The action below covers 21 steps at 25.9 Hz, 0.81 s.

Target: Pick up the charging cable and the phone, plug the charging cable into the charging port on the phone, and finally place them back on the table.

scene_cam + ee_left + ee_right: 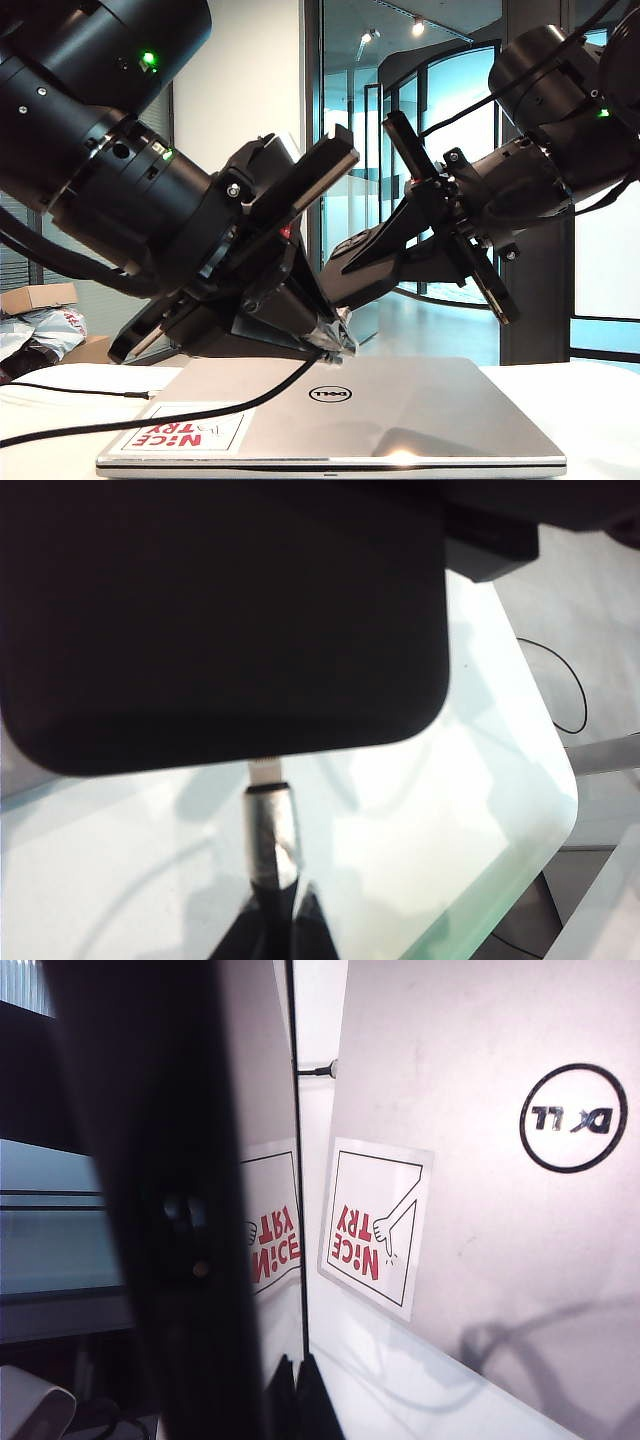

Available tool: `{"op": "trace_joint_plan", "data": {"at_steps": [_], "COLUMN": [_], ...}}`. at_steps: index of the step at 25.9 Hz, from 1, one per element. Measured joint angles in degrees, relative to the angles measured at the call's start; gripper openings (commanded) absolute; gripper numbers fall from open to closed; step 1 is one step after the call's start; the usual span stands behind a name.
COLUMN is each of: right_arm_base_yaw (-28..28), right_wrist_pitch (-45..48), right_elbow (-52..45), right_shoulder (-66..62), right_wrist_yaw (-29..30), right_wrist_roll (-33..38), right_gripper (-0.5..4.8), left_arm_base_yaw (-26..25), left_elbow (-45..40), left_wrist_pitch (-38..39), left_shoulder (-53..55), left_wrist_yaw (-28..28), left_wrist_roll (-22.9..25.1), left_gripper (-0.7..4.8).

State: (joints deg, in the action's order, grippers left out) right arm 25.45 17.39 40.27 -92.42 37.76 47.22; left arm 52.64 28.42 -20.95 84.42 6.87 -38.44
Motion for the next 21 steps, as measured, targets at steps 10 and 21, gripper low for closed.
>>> {"op": "trace_joint_plan", "data": {"at_steps": [10, 21], "right_arm_base_yaw": [0.1, 0.1], "right_wrist_pitch": [4.2, 8.5], "right_elbow": [-4.3, -4.8], "right_shoulder": [1.6, 2.1], "right_wrist_yaw": [-2.2, -1.9], "right_wrist_roll": [1.5, 5.4], "right_gripper": [-0.05, -0.05], "left_arm_base_yaw": [0.0, 0.0], "left_elbow": [0.0, 0.0], "left_wrist_pitch": [0.6, -0.3], "left_shoulder": [0.0, 0.0], "left_wrist_yaw": [0.3, 0.0], "left_wrist_roll": [0.0, 0.0], "left_gripper": [-0.06, -0.06]}}
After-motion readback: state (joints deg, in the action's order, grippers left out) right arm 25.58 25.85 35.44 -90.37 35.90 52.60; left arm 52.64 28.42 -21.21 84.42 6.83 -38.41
